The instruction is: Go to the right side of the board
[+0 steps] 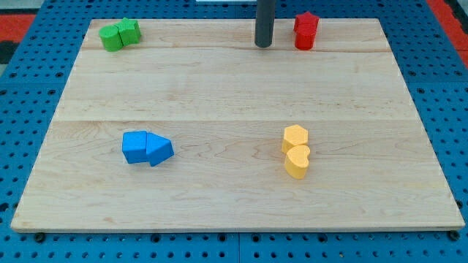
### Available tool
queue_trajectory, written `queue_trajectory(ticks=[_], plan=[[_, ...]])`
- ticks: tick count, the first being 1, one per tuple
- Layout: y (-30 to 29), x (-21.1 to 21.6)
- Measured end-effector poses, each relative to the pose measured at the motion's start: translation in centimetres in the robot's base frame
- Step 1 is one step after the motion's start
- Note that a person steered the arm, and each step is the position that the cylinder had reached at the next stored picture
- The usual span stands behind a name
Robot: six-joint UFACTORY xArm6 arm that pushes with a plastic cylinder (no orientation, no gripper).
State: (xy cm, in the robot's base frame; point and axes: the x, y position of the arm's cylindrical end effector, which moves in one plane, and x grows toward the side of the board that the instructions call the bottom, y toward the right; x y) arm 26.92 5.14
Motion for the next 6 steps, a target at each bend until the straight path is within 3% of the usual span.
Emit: queue_trajectory(ticks=[1, 3, 5, 6], plan=[[1.1, 5.9], [2.5, 7.1], [8.0, 7.3], [13.5, 7.3]])
